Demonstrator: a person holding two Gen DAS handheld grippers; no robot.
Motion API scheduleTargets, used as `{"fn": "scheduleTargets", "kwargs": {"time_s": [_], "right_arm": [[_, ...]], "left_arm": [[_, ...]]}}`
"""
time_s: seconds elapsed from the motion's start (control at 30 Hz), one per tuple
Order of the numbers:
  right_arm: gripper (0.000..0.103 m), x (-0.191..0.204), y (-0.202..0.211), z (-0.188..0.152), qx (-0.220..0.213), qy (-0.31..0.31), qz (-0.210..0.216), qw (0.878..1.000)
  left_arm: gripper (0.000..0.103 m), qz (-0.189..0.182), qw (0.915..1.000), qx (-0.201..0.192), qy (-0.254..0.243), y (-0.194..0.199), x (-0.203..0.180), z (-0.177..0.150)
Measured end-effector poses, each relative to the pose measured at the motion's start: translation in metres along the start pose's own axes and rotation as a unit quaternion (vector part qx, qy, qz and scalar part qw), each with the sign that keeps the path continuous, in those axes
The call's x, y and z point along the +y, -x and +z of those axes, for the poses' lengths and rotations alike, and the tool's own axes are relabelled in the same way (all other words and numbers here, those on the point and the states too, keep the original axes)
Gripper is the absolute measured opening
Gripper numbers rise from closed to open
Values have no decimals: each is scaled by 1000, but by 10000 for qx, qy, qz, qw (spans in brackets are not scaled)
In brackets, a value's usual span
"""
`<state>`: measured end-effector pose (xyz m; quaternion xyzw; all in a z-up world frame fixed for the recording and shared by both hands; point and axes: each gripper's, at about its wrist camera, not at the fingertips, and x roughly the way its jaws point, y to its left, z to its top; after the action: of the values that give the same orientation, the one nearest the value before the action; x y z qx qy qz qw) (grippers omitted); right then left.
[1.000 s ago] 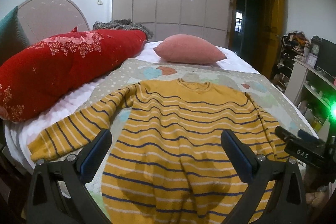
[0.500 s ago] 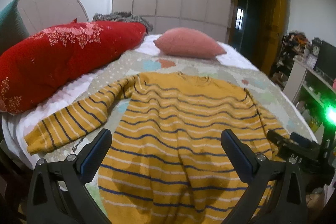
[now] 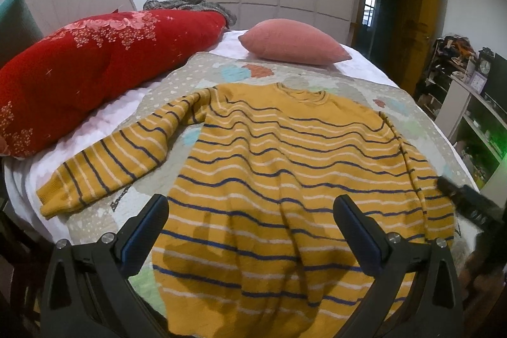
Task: Fold small clothes
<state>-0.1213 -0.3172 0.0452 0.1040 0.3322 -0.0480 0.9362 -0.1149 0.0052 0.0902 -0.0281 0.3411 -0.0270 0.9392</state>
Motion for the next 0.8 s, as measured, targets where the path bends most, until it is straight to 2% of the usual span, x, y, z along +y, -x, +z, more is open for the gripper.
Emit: {"fn": "scheduleTargets", "kwargs": {"time_s": [0.1,0.2,0.37,0.47,0.5,0.57,0.67,0.73,0.8], "right_arm": [[103,-29,6,1,57,-240,-155,9996],[103,-46,6,-3,283,-475,5,9985],[103,-20,4,-18,562,-156,542,9968],[101,0,-2,-27,677,161,532,9962],[98,6,-6,-30,712,267,411,9963],[81,11,-17,-34,863,330,189,9955],[61,-3,-28,-38,1066,-69,297,9938],[55,-16,-30,-39,1082,-359,442,9925],[55,-24,-27,-38,1061,-559,602,9910]], "left_arm": [[103,51,9999,99,64,-4,7,-4],[103,-34,9993,300,229,-12,15,-9],[103,-170,9980,494,366,-19,21,-14],[103,-166,9980,494,359,-19,21,-14],[103,-170,9979,505,365,-19,21,-15],[103,-173,9978,529,372,-18,22,-16],[103,-156,9977,546,364,-17,24,-19],[103,-152,9976,562,372,-18,25,-20],[103,-173,9973,594,383,-19,25,-20]]}}
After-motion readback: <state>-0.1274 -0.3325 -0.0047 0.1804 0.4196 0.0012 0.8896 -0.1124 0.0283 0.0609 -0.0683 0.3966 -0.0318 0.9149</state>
